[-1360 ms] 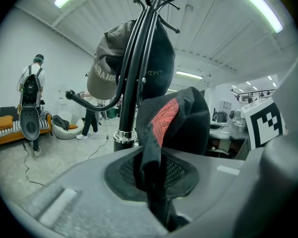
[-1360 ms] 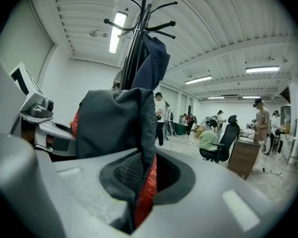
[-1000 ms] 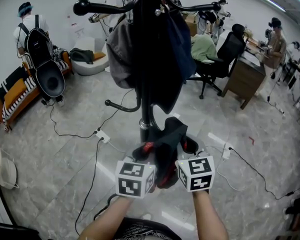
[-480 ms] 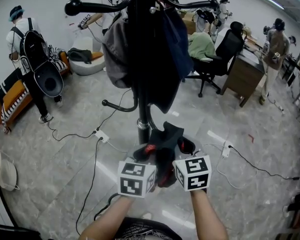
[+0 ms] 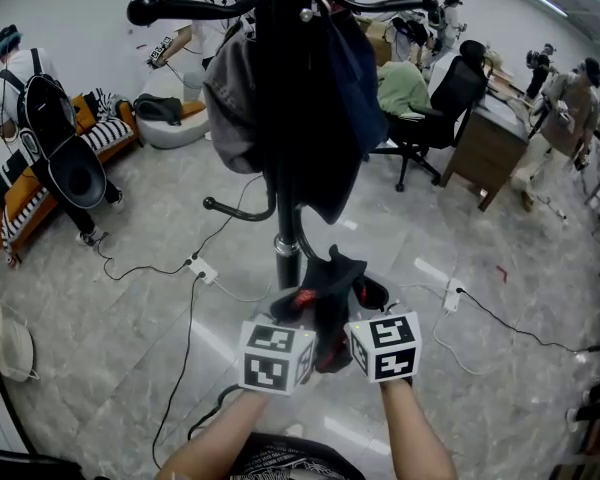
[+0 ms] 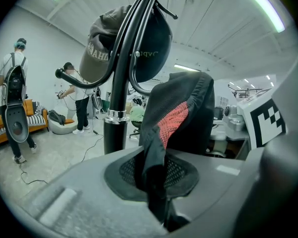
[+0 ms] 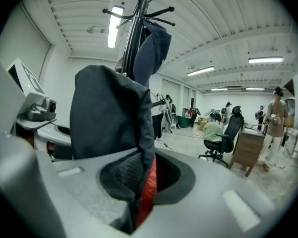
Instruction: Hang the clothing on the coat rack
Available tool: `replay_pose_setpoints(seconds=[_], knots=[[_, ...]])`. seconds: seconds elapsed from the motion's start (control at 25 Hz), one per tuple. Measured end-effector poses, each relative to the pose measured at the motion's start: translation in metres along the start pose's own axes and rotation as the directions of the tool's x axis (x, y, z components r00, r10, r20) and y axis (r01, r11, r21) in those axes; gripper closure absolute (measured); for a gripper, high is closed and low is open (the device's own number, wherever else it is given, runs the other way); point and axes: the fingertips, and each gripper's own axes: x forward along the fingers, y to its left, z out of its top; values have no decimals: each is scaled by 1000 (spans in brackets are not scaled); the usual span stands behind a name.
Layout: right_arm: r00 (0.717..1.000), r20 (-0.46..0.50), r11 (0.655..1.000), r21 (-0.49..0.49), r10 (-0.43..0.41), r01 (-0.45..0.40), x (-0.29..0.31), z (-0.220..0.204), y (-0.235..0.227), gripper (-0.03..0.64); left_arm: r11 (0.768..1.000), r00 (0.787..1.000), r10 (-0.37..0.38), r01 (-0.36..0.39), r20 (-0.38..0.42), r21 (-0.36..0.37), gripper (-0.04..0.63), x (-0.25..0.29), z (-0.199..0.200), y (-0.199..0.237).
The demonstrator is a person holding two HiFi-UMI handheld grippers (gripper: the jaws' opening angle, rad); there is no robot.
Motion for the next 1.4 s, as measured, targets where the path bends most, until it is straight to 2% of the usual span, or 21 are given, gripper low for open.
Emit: replay_pose_setpoints(seconds=[1.4], knots=[[999,-50,1000,15,20,-19,-2,-32,20,581,999,999,-27,29,-45,27,561,2,-26,-5]])
